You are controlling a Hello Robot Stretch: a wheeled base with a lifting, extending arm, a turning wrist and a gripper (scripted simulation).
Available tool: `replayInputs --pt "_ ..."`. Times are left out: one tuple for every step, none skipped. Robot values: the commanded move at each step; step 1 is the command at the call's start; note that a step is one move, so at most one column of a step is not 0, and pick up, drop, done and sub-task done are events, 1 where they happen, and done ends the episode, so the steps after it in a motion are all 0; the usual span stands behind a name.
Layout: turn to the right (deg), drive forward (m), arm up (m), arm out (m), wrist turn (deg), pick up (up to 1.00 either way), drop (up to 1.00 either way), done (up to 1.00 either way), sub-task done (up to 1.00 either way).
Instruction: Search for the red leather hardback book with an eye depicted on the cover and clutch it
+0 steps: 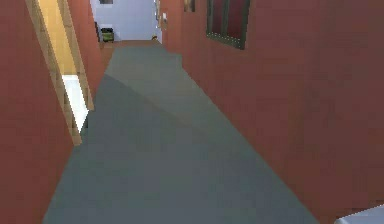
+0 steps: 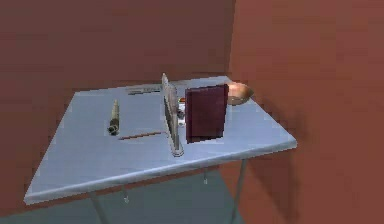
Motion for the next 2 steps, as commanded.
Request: replayInputs --pt "0.0 0.00 0.50 0.00 0.0 0.00 0.00 0.00 0.00" --pt "0.0 0.00 0.38 0.00 0.0 0.00 0.00 0.00 0.00"
